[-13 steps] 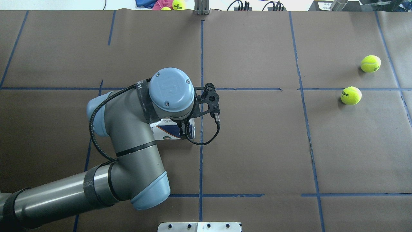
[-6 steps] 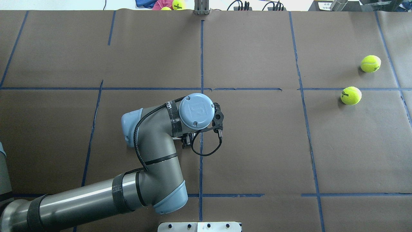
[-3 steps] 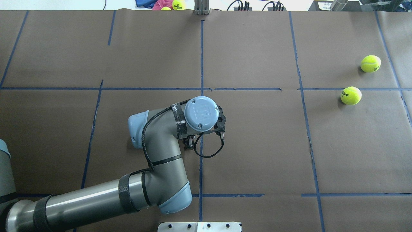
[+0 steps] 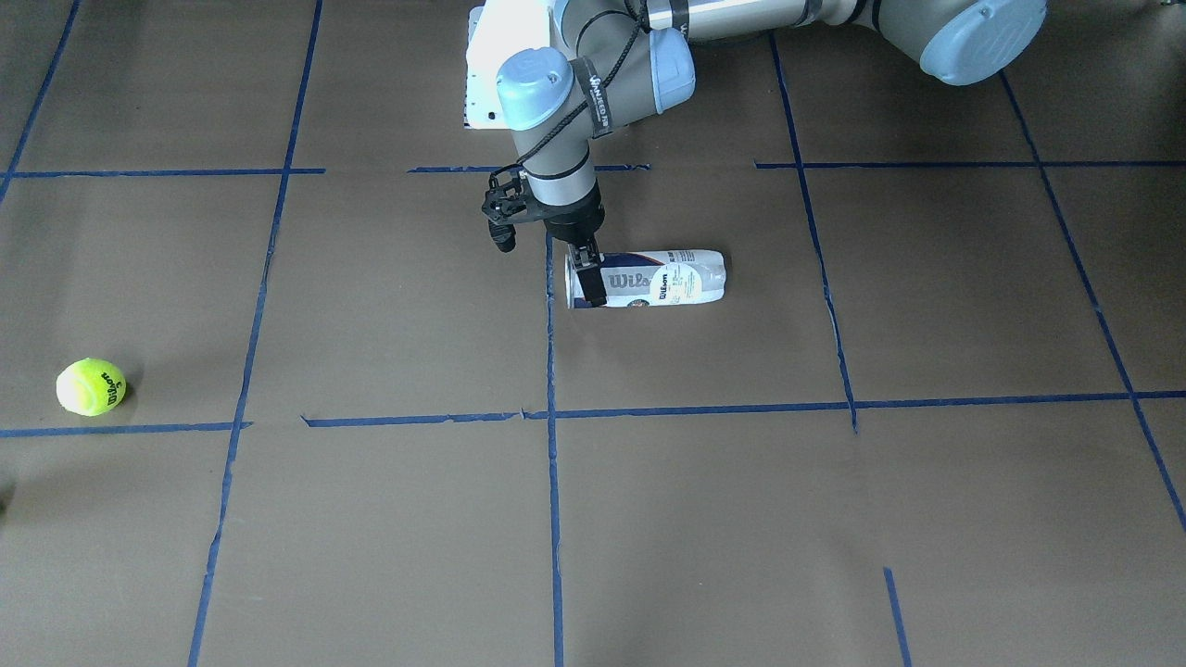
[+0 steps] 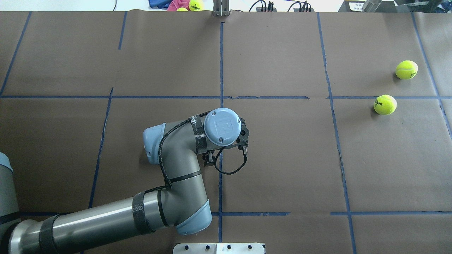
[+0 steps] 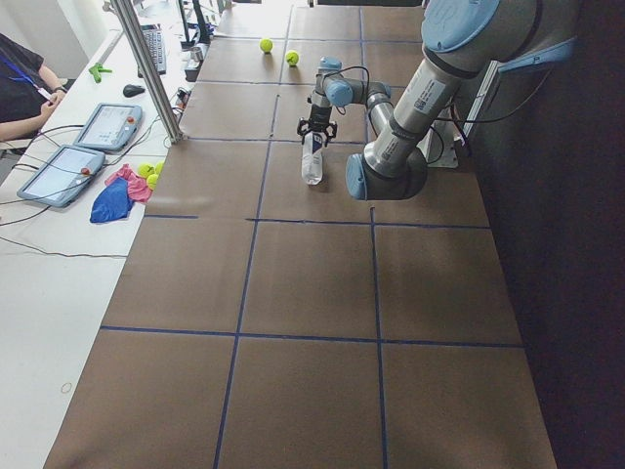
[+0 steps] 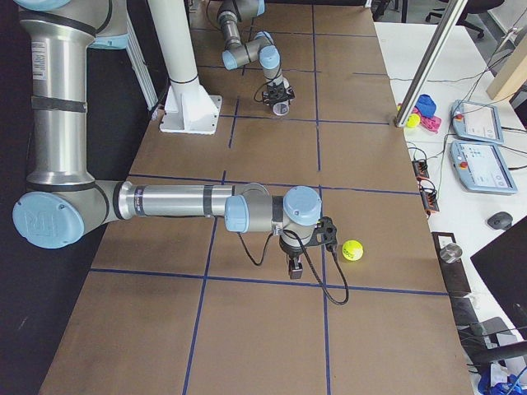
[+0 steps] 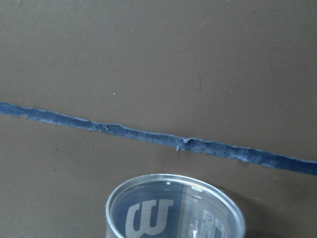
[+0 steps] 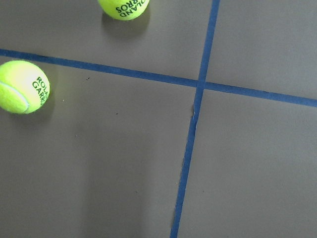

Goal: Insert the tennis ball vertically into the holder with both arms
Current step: 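Close the left gripper on the can's open end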

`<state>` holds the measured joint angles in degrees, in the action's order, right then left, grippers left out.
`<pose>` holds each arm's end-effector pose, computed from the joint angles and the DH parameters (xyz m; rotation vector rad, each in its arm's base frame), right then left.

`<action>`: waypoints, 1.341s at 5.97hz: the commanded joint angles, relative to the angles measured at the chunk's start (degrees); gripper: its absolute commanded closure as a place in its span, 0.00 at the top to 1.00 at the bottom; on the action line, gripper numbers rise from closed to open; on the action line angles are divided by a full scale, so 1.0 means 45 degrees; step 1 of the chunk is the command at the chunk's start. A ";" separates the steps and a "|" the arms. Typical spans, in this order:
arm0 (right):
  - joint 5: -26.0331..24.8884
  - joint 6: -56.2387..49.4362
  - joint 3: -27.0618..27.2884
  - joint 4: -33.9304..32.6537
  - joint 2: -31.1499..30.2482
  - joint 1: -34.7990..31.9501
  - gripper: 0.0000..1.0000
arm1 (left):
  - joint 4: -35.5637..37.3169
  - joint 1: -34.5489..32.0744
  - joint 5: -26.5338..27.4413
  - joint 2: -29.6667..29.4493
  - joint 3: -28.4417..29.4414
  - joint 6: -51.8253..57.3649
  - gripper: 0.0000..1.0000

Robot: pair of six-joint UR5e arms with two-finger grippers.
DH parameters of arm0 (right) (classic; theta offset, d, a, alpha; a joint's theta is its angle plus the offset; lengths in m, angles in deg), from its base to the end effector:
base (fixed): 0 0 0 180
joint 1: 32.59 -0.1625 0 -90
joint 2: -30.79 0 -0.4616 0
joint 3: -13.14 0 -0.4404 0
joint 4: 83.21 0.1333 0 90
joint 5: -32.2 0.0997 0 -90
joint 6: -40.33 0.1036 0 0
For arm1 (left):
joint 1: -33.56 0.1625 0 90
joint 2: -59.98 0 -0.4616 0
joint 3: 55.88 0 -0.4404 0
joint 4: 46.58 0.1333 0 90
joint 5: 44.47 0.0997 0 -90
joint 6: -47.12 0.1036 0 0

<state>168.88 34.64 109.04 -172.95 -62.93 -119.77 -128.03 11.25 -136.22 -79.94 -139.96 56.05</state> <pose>0.0326 -0.5150 0.6731 0.0607 -0.8142 -0.1575 0.7011 -0.4284 0.1803 0.5653 0.3548 1.3010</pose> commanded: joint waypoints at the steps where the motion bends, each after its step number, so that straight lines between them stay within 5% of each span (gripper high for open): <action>1: 0.0000 -0.0006 -0.0002 0.0000 0.0006 0.0017 1.00 | -0.0260 0.0015 0.0019 -0.0001 0.0209 0.0047 0.98; 5: 0.0000 -0.0006 -0.0022 0.0000 0.0025 0.0017 1.00 | -0.0222 -0.0140 0.0019 -0.0020 0.0034 0.0184 0.77; 8: 0.0000 0.0032 -0.0022 0.0000 0.0045 0.0036 1.00 | -0.0318 -0.1269 -0.0388 -0.0293 -0.2303 0.0009 0.77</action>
<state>168.88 34.71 108.97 -172.95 -62.74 -119.62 -129.03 7.25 -137.08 -80.98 -146.69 56.53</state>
